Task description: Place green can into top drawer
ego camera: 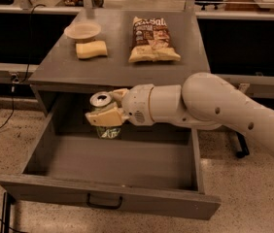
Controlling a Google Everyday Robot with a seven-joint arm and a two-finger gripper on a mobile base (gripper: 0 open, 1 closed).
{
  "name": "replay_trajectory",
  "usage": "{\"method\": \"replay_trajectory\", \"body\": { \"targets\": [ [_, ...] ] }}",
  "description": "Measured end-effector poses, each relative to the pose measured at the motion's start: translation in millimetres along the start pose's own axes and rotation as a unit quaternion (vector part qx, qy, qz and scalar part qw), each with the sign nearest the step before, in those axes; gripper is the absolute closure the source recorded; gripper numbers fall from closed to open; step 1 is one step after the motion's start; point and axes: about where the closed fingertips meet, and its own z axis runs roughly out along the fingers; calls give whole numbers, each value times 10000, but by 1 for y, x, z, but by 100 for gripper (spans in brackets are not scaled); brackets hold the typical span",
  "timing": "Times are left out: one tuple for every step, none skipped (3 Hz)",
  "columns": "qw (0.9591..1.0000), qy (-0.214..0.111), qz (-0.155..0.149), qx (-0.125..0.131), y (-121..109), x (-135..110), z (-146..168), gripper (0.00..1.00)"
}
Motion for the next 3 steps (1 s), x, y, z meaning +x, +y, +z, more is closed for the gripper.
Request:
{"method": "replay_trajectory", "body": {
  "targets": [
    [9998,105,-173,-56,2,0,9,100],
    [9997,179,-147,82,-17,27,9,100],
    [9997,-8,22,238,-41,69,4,100]
  ]
}}
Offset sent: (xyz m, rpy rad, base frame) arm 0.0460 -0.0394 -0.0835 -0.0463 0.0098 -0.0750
